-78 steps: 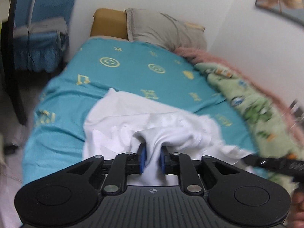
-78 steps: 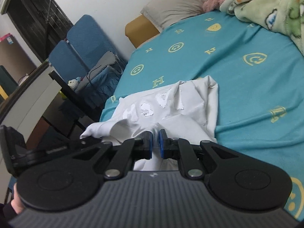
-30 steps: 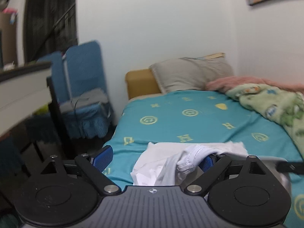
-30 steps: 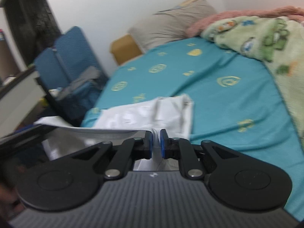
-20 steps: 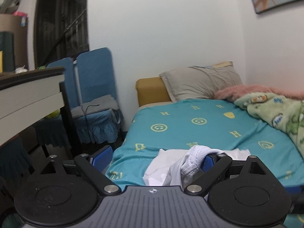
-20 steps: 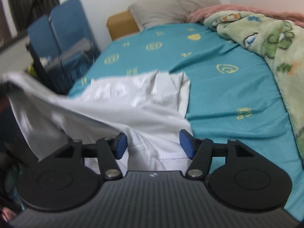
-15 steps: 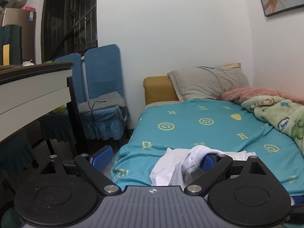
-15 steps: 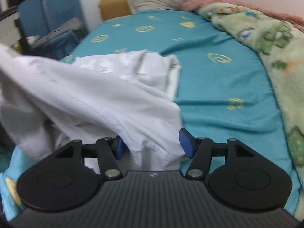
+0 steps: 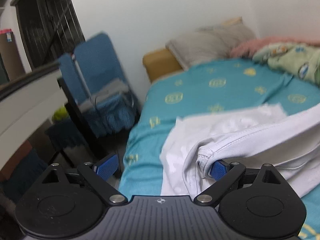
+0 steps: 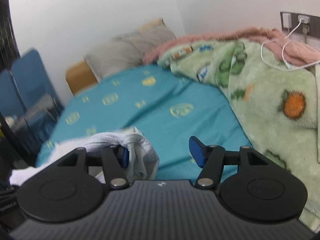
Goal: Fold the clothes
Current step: 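Lift the shirt high with both grippers and shake it out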
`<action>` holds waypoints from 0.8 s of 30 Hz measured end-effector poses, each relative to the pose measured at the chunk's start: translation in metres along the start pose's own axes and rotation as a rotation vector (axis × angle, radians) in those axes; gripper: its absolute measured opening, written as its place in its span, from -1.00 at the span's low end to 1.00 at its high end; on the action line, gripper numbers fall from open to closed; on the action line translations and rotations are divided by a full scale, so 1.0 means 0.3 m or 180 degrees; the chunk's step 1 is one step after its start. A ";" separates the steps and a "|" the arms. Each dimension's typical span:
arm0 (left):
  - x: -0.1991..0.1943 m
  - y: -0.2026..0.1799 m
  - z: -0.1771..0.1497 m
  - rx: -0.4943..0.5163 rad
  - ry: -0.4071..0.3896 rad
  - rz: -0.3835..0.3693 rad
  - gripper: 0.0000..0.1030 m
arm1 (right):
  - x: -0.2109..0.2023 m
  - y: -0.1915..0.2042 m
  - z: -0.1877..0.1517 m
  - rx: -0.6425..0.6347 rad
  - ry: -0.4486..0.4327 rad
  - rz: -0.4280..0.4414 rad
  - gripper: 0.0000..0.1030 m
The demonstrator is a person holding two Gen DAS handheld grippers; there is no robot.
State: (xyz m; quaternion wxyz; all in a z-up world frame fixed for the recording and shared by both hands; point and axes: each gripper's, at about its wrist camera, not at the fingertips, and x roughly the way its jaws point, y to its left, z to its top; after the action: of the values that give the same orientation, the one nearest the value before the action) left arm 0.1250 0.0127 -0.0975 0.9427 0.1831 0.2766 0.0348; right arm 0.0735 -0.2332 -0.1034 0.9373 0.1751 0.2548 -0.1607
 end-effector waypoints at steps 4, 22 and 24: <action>0.060 0.058 -0.009 -0.0401 0.0143 0.0020 0.88 | 0.095 -0.002 -0.046 -0.0110 0.0465 -0.0111 0.18; -0.646 0.467 0.354 -0.1851 -0.1551 0.0433 1.00 | -0.580 0.137 0.492 -0.0055 -0.1353 0.0897 0.19; -0.762 0.495 0.412 -0.1824 -0.1756 0.0460 1.00 | -0.695 0.146 0.566 -0.0135 -0.1569 0.0951 0.19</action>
State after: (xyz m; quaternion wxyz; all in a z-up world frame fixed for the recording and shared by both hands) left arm 0.0034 0.0726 0.1692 0.9896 -0.0657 -0.0212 0.1263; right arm -0.0085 -0.2198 0.1561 0.9877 0.1466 -0.0060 -0.0532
